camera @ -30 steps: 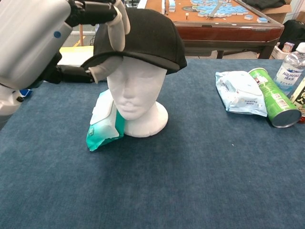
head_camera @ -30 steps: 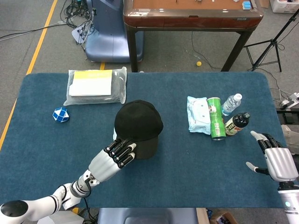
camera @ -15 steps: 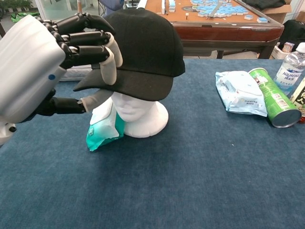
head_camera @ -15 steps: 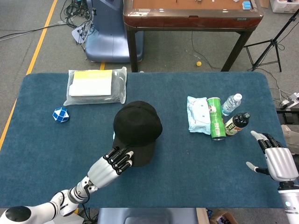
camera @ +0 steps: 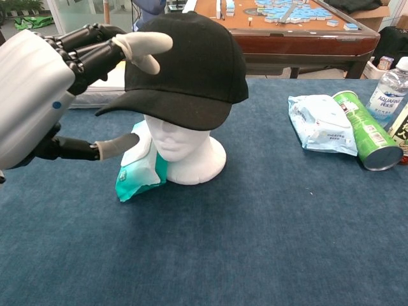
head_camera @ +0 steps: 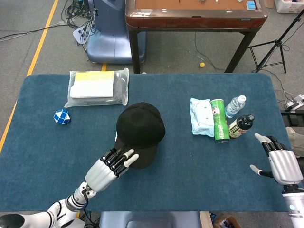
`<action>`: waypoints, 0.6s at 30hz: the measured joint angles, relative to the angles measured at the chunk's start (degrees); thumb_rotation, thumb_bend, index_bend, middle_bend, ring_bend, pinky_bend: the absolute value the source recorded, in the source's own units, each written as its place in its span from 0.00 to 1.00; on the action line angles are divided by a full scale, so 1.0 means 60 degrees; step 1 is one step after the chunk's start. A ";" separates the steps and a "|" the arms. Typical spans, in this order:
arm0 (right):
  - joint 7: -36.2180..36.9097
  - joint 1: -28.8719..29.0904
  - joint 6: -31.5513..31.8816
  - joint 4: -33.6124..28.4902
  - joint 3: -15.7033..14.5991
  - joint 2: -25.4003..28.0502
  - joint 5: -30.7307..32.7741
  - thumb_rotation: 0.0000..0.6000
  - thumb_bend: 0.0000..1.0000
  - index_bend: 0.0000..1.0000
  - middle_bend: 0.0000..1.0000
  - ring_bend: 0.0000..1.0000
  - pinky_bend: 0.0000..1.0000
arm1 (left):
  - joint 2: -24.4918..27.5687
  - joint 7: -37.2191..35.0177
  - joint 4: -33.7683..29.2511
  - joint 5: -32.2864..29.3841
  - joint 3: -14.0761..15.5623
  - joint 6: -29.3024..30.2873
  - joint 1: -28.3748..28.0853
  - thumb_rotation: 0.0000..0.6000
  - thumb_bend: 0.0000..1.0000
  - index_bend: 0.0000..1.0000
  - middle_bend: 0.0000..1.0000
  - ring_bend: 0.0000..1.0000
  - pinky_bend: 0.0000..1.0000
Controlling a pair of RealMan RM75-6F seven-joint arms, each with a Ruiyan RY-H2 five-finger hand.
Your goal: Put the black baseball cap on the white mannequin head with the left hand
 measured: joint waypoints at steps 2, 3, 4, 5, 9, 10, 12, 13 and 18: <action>0.0011 0.0001 -0.0003 -0.0002 0.0001 0.0008 0.0004 1.00 0.00 0.12 0.23 0.15 0.32 | 0.0063 0.0174 -0.0137 -0.0146 0.0033 -0.0177 0.0120 1.00 0.12 0.00 0.18 0.13 0.37; 0.0017 0.0001 -0.0006 -0.0001 0.0001 0.0010 0.0005 1.00 0.00 0.12 0.23 0.15 0.32 | 0.0127 0.0345 -0.0299 -0.0248 0.0068 -0.0308 0.0221 1.00 0.12 0.00 0.15 0.11 0.36; 0.0018 0.0001 -0.0005 -0.0001 0.0001 0.0011 0.0004 1.00 0.00 0.12 0.23 0.15 0.32 | 0.0188 0.0491 -0.0449 -0.0321 0.0098 -0.0402 0.0302 1.00 0.12 0.00 0.13 0.10 0.35; 0.0021 0.0000 -0.0001 0.0001 0.0001 0.0010 0.0002 1.00 0.00 0.12 0.23 0.15 0.32 | 0.0263 0.0651 -0.0617 -0.0394 0.0129 -0.0484 0.0395 1.00 0.12 0.00 0.12 0.09 0.35; -0.0017 -0.0002 0.0005 0.0000 0.0005 -0.0004 0.0010 1.00 0.00 0.12 0.23 0.15 0.32 | 0.0794 0.1372 -0.1380 -0.0731 0.0302 -0.0694 0.0996 1.00 0.12 0.00 0.10 0.08 0.34; -0.0031 -0.0003 0.0011 -0.0003 0.0006 -0.0009 0.0009 1.00 0.00 0.12 0.23 0.15 0.32 | 0.0920 0.1469 -0.1512 -0.0793 0.0336 -0.0692 0.1136 1.00 0.12 0.00 0.10 0.08 0.34; -0.0069 -0.0008 0.0030 -0.0008 0.0013 -0.0026 0.0016 1.00 0.00 0.12 0.23 0.15 0.32 | 0.1218 0.1576 -0.1769 -0.0927 0.0407 -0.0623 0.1450 1.00 0.12 0.00 0.10 0.08 0.34; -0.0091 -0.0008 0.0032 -0.0008 0.0014 -0.0033 0.0021 1.00 0.00 0.12 0.23 0.15 0.32 | 0.1353 0.1583 -0.1867 -0.0984 0.0433 -0.0570 0.1582 1.00 0.12 0.00 0.10 0.08 0.34; -0.0324 -0.0003 0.0022 -0.0030 0.0013 -0.0099 0.0050 1.00 0.00 0.12 0.23 0.15 0.32 | 0.2155 0.1508 -0.2290 -0.1351 0.0515 -0.0234 0.2272 1.00 0.12 0.05 0.10 0.08 0.34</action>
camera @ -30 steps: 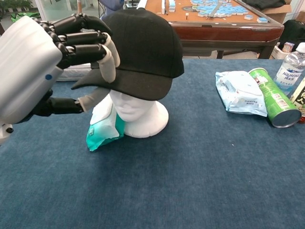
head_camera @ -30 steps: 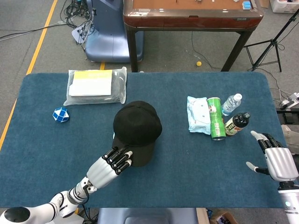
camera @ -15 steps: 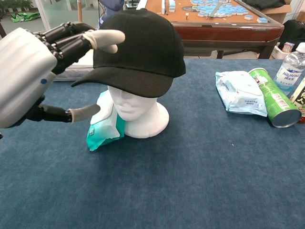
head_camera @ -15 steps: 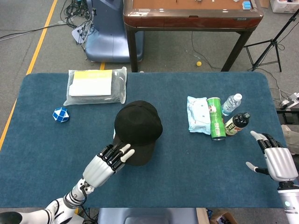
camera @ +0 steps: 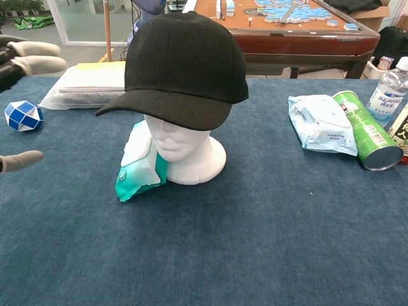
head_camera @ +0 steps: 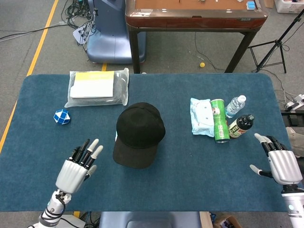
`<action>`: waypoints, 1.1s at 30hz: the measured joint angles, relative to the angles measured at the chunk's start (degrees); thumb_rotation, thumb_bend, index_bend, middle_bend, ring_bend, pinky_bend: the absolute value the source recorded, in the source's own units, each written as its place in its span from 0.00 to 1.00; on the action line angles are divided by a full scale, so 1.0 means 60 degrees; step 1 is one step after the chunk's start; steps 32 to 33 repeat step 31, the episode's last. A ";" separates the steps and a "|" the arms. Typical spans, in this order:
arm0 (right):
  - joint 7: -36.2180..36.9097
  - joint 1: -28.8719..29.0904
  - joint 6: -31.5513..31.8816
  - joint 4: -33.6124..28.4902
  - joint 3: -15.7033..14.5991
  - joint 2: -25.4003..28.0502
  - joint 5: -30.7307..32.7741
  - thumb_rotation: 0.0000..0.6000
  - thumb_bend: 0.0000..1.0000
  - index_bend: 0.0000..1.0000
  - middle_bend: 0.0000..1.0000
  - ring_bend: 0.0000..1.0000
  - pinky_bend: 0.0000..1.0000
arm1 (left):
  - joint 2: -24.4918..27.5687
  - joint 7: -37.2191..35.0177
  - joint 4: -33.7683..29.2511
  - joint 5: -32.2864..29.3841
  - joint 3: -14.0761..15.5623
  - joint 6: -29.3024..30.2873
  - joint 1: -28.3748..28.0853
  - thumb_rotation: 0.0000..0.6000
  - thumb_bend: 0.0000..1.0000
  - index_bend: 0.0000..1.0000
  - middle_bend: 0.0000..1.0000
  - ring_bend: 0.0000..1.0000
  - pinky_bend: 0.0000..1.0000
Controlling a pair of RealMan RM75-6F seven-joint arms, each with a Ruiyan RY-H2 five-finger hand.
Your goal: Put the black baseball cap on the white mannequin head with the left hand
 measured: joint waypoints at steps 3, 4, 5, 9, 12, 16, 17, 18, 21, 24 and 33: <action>-0.0158 -0.0009 0.0037 -0.0021 0.0002 -0.0057 0.0006 1.00 0.00 0.12 0.23 0.15 0.32 | 0.0488 0.0112 -0.0284 -0.0396 0.0017 0.0030 0.0404 1.00 0.12 0.09 0.10 0.08 0.34; -0.0199 -0.0016 0.0060 -0.0027 0.0001 -0.0076 0.0002 1.00 0.00 0.12 0.23 0.15 0.32 | 0.0639 0.0181 -0.0411 -0.0517 0.0016 0.0027 0.0523 1.00 0.12 0.12 0.10 0.08 0.34; -0.0238 -0.0024 0.0085 -0.0032 0.0001 -0.0095 -0.0004 1.00 0.00 0.12 0.23 0.15 0.32 | 0.0788 0.0232 -0.0545 -0.0632 0.0012 0.0027 0.0637 1.00 0.12 0.16 0.10 0.08 0.34; -0.0384 -0.0054 0.0168 -0.0044 -0.0006 -0.0164 -0.0038 1.00 0.00 0.12 0.23 0.15 0.32 | 0.1289 0.0061 -0.0943 -0.0962 -0.0059 0.0130 0.1010 1.00 0.12 0.36 0.17 0.14 0.40; -0.0469 -0.0064 0.0190 -0.0046 -0.0005 -0.0199 -0.0036 1.00 0.00 0.12 0.23 0.15 0.32 | 0.1468 -0.0296 -0.0968 -0.1043 -0.0145 0.0279 0.1176 1.00 0.12 0.55 0.35 0.26 0.49; -0.0582 -0.0072 0.0207 -0.0058 0.0011 -0.0238 0.0001 1.00 0.00 0.12 0.23 0.15 0.32 | 0.1790 -0.0884 -0.1063 -0.1279 -0.0204 0.0290 0.1428 1.00 0.13 0.72 0.59 0.42 0.55; -0.0610 -0.0076 0.0219 -0.0062 0.0015 -0.0249 0.0006 1.00 0.00 0.12 0.23 0.15 0.32 | 0.1868 -0.1027 -0.1102 -0.1332 -0.0194 0.0236 0.1462 1.00 0.15 0.75 0.62 0.44 0.56; -0.0648 -0.0082 0.0235 -0.0065 0.0020 -0.0266 0.0011 1.00 0.00 0.12 0.23 0.15 0.32 | 0.2004 -0.1222 -0.1153 -0.1384 -0.0147 0.0106 0.1490 1.00 0.17 0.77 0.63 0.45 0.56; -0.0770 -0.0089 0.0260 -0.0062 0.0036 -0.0319 0.0038 1.00 0.00 0.12 0.23 0.15 0.32 | 0.2529 -0.1719 -0.1263 -0.1397 0.0136 -0.0495 0.1489 1.00 0.22 0.83 0.66 0.46 0.57; -0.0967 -0.0104 0.0316 -0.0069 0.0055 -0.0401 0.0068 1.00 0.00 0.12 0.23 0.15 0.32 | 0.3147 -0.2309 -0.1400 -0.1438 0.0414 -0.1191 0.1476 1.00 0.22 0.84 0.67 0.47 0.58; -0.1110 -0.0122 0.0384 -0.0047 0.0160 -0.0513 0.0240 1.00 0.00 0.12 0.23 0.15 0.32 | 0.3613 -0.3053 -0.1511 -0.1763 0.0320 -0.1676 0.1487 1.00 0.22 0.84 0.67 0.47 0.58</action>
